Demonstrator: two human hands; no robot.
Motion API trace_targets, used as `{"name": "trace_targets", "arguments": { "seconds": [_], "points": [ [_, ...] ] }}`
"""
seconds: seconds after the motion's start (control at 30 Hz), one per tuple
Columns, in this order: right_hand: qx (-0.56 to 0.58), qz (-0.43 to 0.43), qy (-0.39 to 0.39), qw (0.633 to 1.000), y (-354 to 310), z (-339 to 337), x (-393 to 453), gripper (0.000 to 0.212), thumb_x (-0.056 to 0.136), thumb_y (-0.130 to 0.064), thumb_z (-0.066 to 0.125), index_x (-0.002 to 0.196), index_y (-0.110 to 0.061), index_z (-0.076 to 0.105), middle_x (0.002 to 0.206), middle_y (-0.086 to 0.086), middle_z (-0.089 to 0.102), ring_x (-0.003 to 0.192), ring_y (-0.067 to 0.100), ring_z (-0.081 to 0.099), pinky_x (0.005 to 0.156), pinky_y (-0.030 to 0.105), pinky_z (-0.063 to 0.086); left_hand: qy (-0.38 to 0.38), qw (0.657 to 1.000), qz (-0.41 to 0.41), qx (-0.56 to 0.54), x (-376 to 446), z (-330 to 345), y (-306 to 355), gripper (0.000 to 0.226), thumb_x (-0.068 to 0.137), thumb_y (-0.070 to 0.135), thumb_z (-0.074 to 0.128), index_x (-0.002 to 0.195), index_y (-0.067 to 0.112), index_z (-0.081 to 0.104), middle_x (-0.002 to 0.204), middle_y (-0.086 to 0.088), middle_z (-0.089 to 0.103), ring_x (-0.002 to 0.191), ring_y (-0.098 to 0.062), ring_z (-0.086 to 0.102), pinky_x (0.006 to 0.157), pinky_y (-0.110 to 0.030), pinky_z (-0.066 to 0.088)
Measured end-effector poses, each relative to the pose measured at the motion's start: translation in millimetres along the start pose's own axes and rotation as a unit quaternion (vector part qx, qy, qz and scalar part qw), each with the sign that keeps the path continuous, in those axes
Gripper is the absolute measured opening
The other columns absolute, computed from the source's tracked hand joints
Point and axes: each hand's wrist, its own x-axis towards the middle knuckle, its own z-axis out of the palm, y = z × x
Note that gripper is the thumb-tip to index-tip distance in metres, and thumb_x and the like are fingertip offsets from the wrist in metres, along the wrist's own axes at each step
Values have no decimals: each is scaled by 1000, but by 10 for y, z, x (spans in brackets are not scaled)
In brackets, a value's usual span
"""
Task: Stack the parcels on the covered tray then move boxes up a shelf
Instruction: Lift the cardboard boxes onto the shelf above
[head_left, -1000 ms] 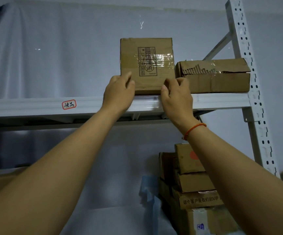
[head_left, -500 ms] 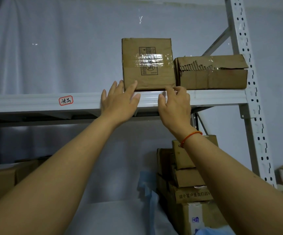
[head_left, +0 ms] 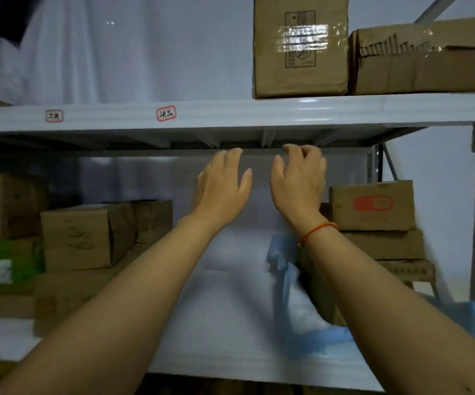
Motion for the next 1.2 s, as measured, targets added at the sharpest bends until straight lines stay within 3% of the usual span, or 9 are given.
{"name": "trace_targets", "arguments": {
  "seconds": [0.13, 0.3, 0.4, 0.5, 0.6, 0.7, 0.8, 1.0, 1.2],
  "points": [
    [35, 10, -34, 999, -150, 143, -339, 36, 98, -31, 44, 127, -12, 54, 131, 12, 45, 117, 27, 43, 89, 34, 40, -53, 997, -41, 39, -341, -97, -148, 39, 100, 32, 41, 133, 11, 46, 127, -12, 53, 109, -28, 55, 90, -42, 48],
    [52, 22, -95, 994, -266, 364, -762, 33, 98, -31, 44, 123, -12, 55, 124, 12, 51, 113, 28, 45, 87, 36, 42, -99, 990, -66, 81, -680, -167, -471, 24, 98, 27, 42, 84, 11, 54, 84, -12, 63, 77, -33, 59, 67, -41, 50],
    [47, 24, -153, 987, -314, 568, -875, 29, 97, -27, 42, 115, -10, 59, 116, 14, 57, 109, 32, 49, 80, 37, 40, -103, 985, -81, 109, -765, -178, -696, 24, 96, 22, 43, 75, 12, 50, 80, -16, 63, 76, -38, 59, 64, -40, 49],
    [50, 23, -202, 978, -416, 838, -928, 26, 96, -24, 41, 97, -6, 60, 98, 15, 64, 89, 34, 56, 66, 32, 35, -63, 983, -121, 122, -795, -197, -979, 21, 98, 20, 42, 93, 8, 59, 90, -20, 66, 82, -40, 61, 69, -43, 51],
    [49, 16, -266, 963, -637, 1171, -1026, 27, 97, -24, 40, 99, -7, 60, 95, 13, 66, 77, 28, 50, 64, 29, 31, 48, 978, -184, 92, -785, -295, -1369, 19, 98, 11, 43, 110, 11, 57, 102, -13, 64, 94, -31, 61, 80, -41, 54],
    [76, 2, -316, 946, -871, 1512, -1138, 28, 99, -25, 40, 107, -8, 60, 103, 13, 67, 88, 30, 56, 67, 27, 31, 143, 947, -271, 100, -735, -473, -1778, 31, 93, 12, 51, 124, 12, 49, 125, -8, 49, 115, -24, 48, 88, -28, 41],
    [103, 0, -350, 931, -1111, 1913, -1202, 30, 99, -29, 40, 113, -9, 58, 109, 14, 66, 100, 34, 58, 71, 30, 37, 199, 906, -346, 145, -698, -682, -2272, 39, 91, 21, 54, 126, 8, 45, 133, -14, 43, 120, -32, 44, 96, -39, 40],
    [146, 7, -401, 904, -1513, 2505, -1289, 44, 97, -39, 43, 127, -8, 50, 122, 13, 59, 112, 34, 55, 90, 39, 46, 201, 862, -461, 68, -637, -854, -3011, 55, 95, 37, 49, 137, 4, 36, 140, -17, 39, 122, -33, 47, 100, -43, 41],
    [233, 53, -463, 853, -1696, 2770, -1366, 65, 90, -53, 55, 135, -11, 36, 128, 6, 55, 115, 26, 55, 81, 29, 43, 180, 814, -545, -87, -638, -784, -3281, 61, 97, 50, 35, 141, 9, 35, 138, -16, 48, 121, -35, 50, 99, -44, 39]
  ]
}}
